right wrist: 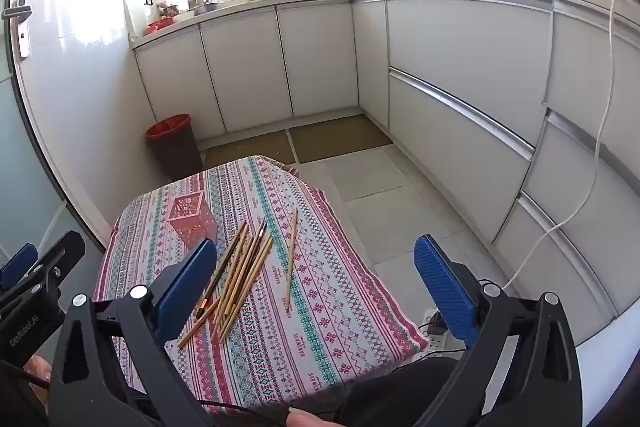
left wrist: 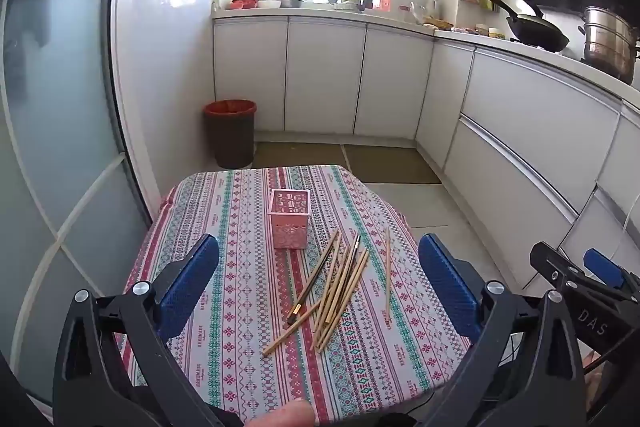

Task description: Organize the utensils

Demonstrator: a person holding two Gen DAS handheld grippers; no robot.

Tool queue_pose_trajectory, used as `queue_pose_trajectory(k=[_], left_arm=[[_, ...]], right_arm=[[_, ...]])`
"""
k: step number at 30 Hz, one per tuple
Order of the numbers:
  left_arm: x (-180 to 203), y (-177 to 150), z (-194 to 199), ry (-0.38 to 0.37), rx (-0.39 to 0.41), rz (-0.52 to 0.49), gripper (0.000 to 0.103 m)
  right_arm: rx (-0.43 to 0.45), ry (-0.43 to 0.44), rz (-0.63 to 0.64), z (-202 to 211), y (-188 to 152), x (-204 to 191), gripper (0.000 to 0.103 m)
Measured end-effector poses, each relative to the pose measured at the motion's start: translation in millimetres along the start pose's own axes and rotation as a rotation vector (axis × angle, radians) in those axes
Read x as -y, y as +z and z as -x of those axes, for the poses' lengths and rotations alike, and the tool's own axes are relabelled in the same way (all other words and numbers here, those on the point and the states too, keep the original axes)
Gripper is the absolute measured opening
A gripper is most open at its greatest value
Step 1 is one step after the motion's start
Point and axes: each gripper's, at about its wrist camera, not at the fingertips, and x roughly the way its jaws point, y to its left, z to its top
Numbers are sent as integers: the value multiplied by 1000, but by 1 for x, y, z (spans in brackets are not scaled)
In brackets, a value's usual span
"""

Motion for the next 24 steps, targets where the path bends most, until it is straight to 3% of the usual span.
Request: queue_pose_trajectory(k=[24], left_arm=[[-3, -2, -1, 7, -18, 9, 96]], right_arm=[[-23, 10, 10, -1, 0, -4, 96]])
